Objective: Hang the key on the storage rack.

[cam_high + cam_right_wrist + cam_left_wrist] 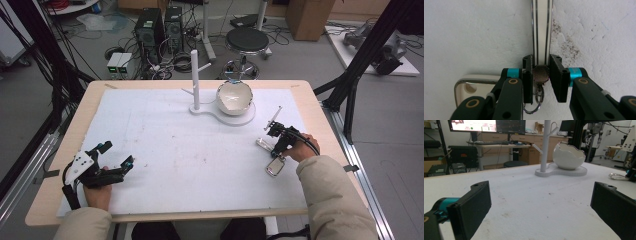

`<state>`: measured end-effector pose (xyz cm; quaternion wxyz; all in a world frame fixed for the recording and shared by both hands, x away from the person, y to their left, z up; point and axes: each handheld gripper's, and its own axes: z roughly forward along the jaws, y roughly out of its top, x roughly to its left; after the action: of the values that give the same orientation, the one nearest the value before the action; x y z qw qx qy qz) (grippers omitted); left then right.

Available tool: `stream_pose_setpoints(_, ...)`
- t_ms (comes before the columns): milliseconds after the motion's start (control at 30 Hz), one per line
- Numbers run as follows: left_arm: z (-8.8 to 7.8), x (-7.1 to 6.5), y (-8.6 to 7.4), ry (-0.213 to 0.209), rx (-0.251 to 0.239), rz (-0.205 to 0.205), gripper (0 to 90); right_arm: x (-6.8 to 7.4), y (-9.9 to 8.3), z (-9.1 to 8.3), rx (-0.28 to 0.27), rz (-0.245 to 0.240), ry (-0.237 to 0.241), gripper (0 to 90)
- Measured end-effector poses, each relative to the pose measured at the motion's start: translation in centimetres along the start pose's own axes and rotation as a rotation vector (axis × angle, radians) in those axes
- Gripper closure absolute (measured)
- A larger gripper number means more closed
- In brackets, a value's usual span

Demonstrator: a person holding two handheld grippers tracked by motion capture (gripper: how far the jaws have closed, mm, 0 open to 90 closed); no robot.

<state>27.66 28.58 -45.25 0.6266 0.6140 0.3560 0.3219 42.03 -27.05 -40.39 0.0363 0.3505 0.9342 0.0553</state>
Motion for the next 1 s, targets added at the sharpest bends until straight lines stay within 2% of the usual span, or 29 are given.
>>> stream_pose_setpoints(167, 0.0, 0.0, 0.0, 0.0, 0.002, 0.0, 3.5, 0.0, 0.0, -0.1, -0.002, 0.003, -0.017, 74.2)
stream_pose_setpoints(267, 0.0, 0.0, 0.0, 0.0, 0.001, -0.001, 3.5, -0.1, 0.0, -0.4, -0.022, 0.009, 0.001, 74.4)
stream_pose_setpoints(400, 0.0, 0.0, 0.0, 0.0, 0.001, -0.001, 3.5, 0.0, 0.2, -0.6, -0.018, 0.016, 0.003, 74.5)
stream_pose_setpoints(433, 0.0, 0.0, 0.0, 0.0, 0.0, -0.001, 3.5, 0.0, 0.2, -0.7, -0.026, 0.005, -0.006, 74.6)
stream_pose_setpoints(500, 0.0, 0.0, 0.0, 0.001, 0.0, -0.001, 3.5, 0.0, 0.4, -0.9, -0.029, 0.026, 0.008, 74.7)
stream_pose_setpoints(567, 0.0, 0.0, 0.0, 0.0, 0.0, -0.001, 3.5, 0.0, 0.4, -1.0, -0.035, 0.018, 0.007, 74.7)
stream_pose_setpoints(700, 0.0, 0.0, 0.0, 0.0, 0.0, 0.0, 3.5, 0.2, 0.7, -1.6, -0.065, 0.034, 0.029, 74.7)
stream_pose_setpoints(833, 0.0, 0.0, 0.0, 0.0, 0.0, -0.001, 3.5, 0.5, 1.2, -2.6, -0.131, 0.031, 0.031, 74.7)
stream_pose_setpoints(867, 0.0, 0.0, 0.0, 0.0, 0.0, -0.001, 3.5, 0.5, 1.3, -2.9, -0.146, 0.035, 0.048, 74.7)
stream_pose_setpoints(900, 0.0, 0.0, 0.0, 0.0, 0.0, -0.001, 3.5, 0.5, 1.3, -2.9, -0.146, 0.035, 0.048, 74.7)
stream_pose_setpoints(933, 0.0, 0.0, 0.0, 0.0, 0.0, 0.0, 3.5, 0.7, 1.6, -3.4, -0.178, 0.036, 0.057, 74.7)
stream_pose_setpoints(1000, 0.0, 0.0, 0.0, 0.0, 0.0, 0.0, 3.5, 0.8, 1.8, -3.6, -0.193, 0.03, 0.065, 74.7)
